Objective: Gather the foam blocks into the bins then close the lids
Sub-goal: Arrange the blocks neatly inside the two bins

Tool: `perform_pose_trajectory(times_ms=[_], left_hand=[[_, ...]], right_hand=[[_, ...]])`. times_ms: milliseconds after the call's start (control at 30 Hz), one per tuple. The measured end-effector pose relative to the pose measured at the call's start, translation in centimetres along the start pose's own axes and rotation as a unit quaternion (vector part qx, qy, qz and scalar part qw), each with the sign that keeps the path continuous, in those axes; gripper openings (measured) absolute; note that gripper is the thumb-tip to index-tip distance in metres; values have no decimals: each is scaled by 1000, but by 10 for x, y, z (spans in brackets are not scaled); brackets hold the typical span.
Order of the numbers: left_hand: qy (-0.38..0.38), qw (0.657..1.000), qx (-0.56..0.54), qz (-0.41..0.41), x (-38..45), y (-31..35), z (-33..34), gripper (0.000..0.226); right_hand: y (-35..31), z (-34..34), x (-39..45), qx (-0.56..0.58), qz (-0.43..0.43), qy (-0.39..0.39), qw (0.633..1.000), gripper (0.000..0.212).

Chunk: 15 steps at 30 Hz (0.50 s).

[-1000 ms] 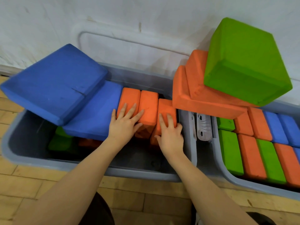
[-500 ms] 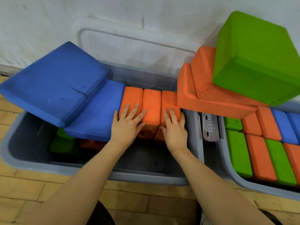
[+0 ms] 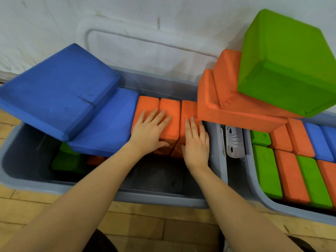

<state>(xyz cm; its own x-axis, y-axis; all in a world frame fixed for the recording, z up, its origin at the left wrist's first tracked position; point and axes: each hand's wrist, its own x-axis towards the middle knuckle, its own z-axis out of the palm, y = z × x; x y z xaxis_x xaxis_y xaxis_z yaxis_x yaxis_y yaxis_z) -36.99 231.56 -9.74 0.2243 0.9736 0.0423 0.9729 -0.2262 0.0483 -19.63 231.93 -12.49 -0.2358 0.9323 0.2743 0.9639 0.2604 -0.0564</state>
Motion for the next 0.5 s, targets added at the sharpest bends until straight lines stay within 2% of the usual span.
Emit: perform_pose_trajectory(times_ms=[100,333,500], left_hand=[[-13,999,37,14,5,10,11,100],[100,990,60,77,9,2,20,89],[91,992,52,68,9,1,24,85]], right_hand=[[2,-3,-2,41,-14,-9,999,90],[3,-5,2,65,-21,33,997,86],[0,-3,6,22,0,41,999,87]])
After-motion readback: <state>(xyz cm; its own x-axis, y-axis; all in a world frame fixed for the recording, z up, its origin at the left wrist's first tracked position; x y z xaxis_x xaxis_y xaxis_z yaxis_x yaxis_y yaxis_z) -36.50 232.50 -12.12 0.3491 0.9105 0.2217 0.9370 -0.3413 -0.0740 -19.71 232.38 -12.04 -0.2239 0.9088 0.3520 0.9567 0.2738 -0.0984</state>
